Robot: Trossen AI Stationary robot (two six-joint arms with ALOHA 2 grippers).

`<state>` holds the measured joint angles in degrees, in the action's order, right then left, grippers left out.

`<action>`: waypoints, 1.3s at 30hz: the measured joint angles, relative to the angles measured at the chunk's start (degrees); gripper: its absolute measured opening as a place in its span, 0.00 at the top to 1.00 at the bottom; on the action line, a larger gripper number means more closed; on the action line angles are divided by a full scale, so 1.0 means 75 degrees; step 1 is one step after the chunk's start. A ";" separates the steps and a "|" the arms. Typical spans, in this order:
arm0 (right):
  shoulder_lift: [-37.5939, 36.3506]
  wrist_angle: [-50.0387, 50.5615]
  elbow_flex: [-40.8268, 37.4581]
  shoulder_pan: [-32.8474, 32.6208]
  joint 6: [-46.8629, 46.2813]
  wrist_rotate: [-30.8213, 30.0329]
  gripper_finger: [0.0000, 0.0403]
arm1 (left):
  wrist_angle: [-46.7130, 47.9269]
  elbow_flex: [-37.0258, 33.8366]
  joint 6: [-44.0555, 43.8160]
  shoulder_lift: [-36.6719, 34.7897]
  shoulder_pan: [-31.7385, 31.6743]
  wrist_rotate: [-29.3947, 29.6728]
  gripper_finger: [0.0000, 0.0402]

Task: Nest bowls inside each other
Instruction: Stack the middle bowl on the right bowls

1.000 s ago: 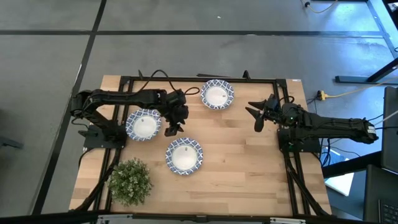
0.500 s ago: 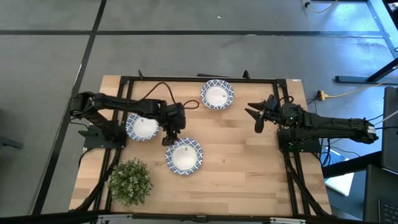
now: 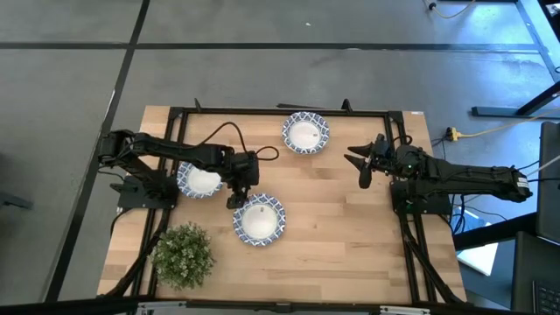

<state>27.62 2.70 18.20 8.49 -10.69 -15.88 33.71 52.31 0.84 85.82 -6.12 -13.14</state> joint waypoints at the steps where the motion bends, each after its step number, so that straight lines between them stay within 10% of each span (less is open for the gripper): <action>1: 0.0000 -0.0002 0.0000 0.0000 -0.0076 0.0001 0.63 | 0.0002 0.0000 0.0011 0.0000 0.0012 0.0098 0.38; 39: -0.0001 -0.0007 0.0000 0.0003 -0.0306 0.0012 0.63 | -0.1020 0.0003 -0.1106 0.0778 0.0424 0.0856 0.34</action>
<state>27.61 2.65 18.20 8.51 -12.98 -15.79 26.06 52.34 -7.46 91.66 -2.94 -6.72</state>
